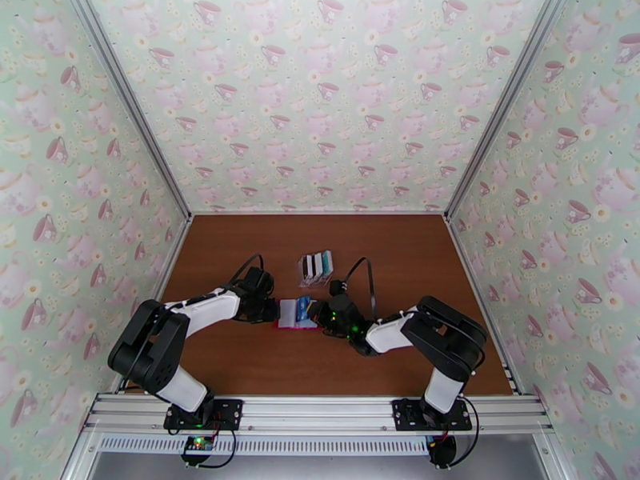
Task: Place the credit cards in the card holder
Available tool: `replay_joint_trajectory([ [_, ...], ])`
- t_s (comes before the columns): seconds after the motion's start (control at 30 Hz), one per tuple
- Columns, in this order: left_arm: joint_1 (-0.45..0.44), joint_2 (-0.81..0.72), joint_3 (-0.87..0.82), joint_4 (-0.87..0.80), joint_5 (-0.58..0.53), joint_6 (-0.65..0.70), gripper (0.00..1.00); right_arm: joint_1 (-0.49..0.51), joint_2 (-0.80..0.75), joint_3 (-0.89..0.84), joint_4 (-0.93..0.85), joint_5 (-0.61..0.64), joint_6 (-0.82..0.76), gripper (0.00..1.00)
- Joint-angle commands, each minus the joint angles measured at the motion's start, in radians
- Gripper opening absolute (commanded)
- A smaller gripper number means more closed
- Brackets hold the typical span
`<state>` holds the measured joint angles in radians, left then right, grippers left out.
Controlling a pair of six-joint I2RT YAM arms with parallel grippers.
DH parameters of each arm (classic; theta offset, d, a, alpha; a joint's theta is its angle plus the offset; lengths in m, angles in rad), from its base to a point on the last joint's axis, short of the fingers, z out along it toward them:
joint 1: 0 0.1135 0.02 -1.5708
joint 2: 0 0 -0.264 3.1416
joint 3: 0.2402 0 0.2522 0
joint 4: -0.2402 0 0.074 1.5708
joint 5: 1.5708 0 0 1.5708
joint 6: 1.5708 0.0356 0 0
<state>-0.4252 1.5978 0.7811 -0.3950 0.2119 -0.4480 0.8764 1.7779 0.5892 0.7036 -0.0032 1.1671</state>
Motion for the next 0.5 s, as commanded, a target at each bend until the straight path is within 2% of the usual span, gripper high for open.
replay_joint_trajectory([
  [0.0, -0.026, 0.067, -0.038, 0.018, 0.02, -0.019, 0.21, 0.007, 0.024, 0.017, 0.025, 0.011, 0.003, 0.0],
  [0.47, -0.027, 0.073, -0.051, 0.038, 0.038, -0.041, 0.21, 0.013, 0.051, 0.003, 0.072, 0.0, 0.015, 0.0],
])
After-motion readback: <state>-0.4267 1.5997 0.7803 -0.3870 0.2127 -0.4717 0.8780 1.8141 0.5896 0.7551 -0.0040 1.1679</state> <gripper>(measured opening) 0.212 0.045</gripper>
